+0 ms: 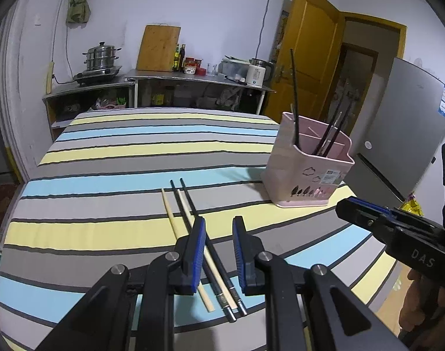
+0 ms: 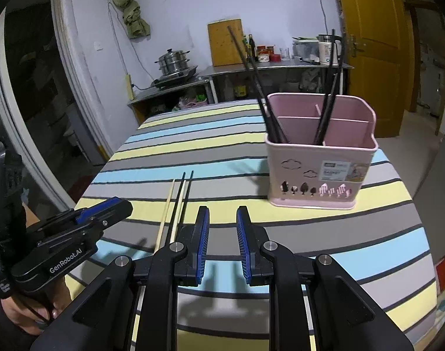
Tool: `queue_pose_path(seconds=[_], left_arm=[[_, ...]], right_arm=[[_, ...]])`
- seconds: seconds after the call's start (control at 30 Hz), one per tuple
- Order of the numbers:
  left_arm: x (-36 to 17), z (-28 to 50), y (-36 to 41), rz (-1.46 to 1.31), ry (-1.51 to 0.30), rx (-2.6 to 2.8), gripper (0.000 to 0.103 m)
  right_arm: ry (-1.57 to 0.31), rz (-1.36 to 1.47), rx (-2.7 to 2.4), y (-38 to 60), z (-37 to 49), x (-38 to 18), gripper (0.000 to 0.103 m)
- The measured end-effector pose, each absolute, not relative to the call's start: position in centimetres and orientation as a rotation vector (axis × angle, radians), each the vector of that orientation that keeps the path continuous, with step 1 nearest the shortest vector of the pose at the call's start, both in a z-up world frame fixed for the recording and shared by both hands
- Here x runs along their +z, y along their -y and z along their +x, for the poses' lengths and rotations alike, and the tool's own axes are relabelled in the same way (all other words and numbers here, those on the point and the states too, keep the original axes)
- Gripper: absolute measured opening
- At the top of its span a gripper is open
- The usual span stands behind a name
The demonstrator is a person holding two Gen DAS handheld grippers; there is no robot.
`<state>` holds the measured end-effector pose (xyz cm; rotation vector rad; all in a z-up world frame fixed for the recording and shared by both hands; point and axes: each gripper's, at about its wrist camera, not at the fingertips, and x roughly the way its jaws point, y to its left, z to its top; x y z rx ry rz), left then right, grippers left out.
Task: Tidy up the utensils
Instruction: 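Move both open tools back down to the remaining chopsticks, then grasp a black chopstick with the right tool while the left tool grasps a wooden chopstick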
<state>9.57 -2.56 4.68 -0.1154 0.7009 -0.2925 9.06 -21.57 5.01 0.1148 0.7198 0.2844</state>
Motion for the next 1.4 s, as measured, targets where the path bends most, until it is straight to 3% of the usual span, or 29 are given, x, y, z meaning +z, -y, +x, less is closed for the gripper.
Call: queue_pose_path(seconds=[0.73, 1.23, 1.3, 1.4], left_arm=[[-1.3, 14.4, -1.1, -0.199, -0.828, -0.198, 0.019], [-4.8, 19.2, 0.5, -0.187, -0.889, -0.186, 0.019], [-4.8, 19.3, 0.5, -0.168, -0.888, -0.176, 0.011], [-4.7, 19.2, 0.0, -0.166, -0.893, -0.186, 0.007]], right_arm=[[-0.824, 0.074, 0.368, 16.9, 12.8, 0.8, 0.020], [-0.883, 0.078, 0.386, 15.6, 16.1, -1.9, 0.020], [-0.890, 0.079, 0.386, 15.5, 16.5, -2.2, 0.020], [-0.898, 0.081, 0.390, 15.2, 17.0, -2.4, 0.020]])
